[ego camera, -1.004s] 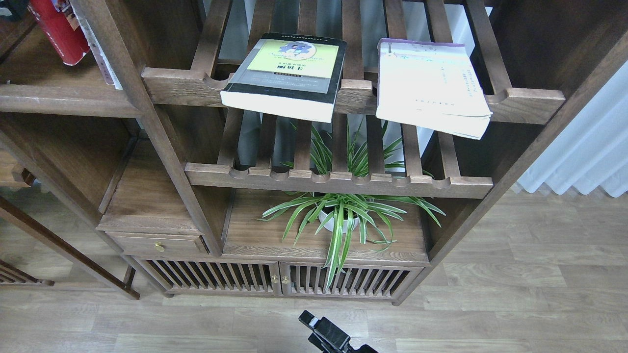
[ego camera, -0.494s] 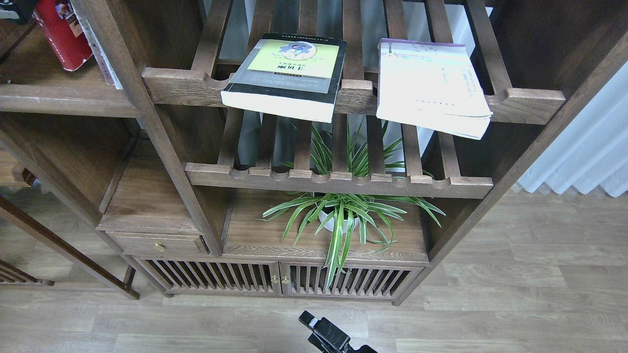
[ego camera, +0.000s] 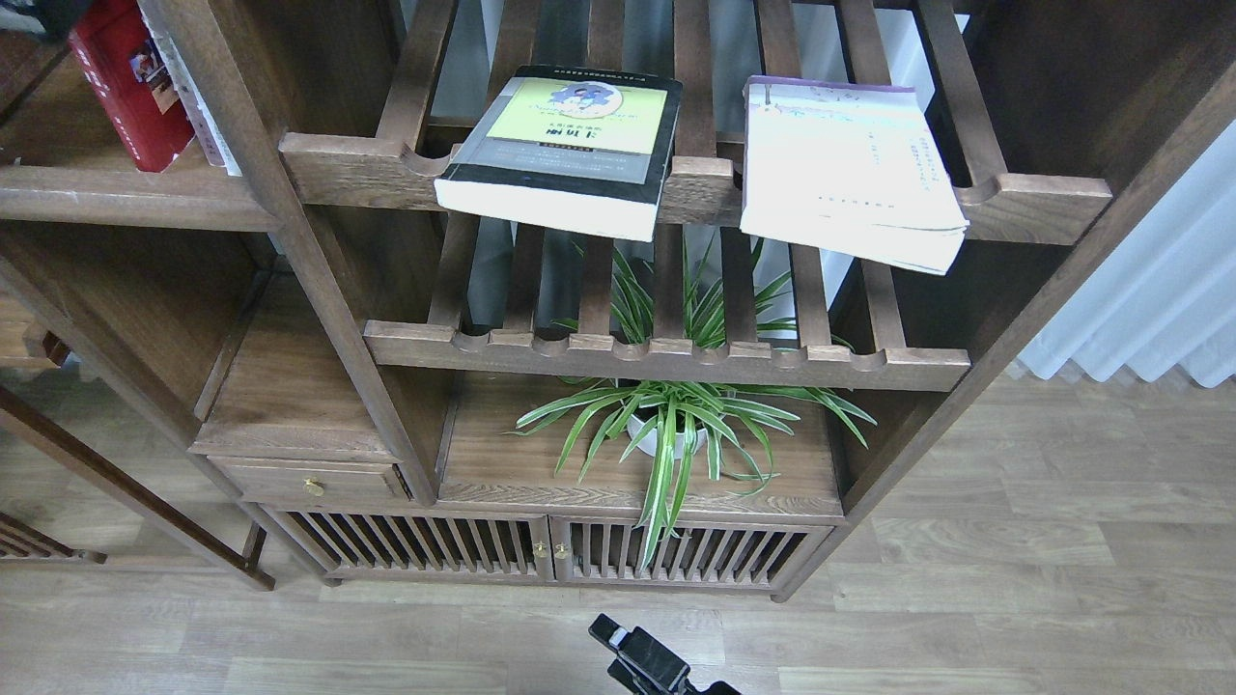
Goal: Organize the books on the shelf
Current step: 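Insert the red book upright among the books on the side shelf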
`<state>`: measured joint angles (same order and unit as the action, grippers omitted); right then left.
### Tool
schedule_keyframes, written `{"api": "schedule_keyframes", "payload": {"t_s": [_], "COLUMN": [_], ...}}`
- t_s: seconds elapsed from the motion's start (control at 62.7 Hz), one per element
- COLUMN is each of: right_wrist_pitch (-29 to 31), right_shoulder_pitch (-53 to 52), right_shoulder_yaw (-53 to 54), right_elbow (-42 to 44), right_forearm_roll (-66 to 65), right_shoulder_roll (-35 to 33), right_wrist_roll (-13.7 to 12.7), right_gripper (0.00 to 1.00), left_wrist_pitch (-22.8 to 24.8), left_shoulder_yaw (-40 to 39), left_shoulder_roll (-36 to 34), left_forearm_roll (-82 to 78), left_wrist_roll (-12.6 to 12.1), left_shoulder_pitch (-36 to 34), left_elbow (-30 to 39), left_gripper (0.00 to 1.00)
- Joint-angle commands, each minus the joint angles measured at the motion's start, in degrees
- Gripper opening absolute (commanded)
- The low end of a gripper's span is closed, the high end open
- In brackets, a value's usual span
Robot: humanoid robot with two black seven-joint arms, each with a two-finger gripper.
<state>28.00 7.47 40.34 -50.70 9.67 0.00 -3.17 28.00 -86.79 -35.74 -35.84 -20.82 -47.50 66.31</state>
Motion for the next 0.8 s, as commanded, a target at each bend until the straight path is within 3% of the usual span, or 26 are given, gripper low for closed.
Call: {"api": "schedule_keyframes", "payload": {"t_s": [0.0, 0.319, 0.542, 0.606, 0.781], "right_wrist_pitch": [0.0, 0.0, 0.0, 0.0, 0.0], "right_shoulder_pitch": [-0.1, -0.1, -0.1, -0.1, -0.1], "right_shoulder_yaw": [0.0, 0.4, 0.2, 0.3, 0.4], "right_elbow": [0.0, 0.2, 0.9, 0.9, 0.8], "right_forearm_roll": [0.0, 0.1, 1.2, 1.4, 2.2], "right_shoulder_roll": [0.0, 0.0, 0.0, 0.0, 0.0], "right_wrist_roll": [0.0, 0.0, 0.0, 0.0, 0.1], "right_gripper": [1.00, 1.00, 1.00, 1.00, 1.00], "left_wrist_pitch": [0.0, 0.0, 0.0, 0.0, 0.0], "left_shoulder_yaw": [-2.2, -6.8, -11.9, -15.2, -19.1], "left_shoulder_roll": [-0.6, -5.6, -5.6, -5.1, -4.6], "left_forearm_roll": [0.1, 3.3, 8.1, 8.8, 10.6], "left_wrist_roll": [0.0, -0.1, 0.0, 0.7, 1.8], "left_shoulder_pitch": [-0.2, 4.1, 17.4, 23.9, 32.1], "left_elbow": [1.5, 6.5, 13.3, 15.9, 18.9], "left_gripper": [0.42, 0.51, 0.54, 0.55, 0.56]}}
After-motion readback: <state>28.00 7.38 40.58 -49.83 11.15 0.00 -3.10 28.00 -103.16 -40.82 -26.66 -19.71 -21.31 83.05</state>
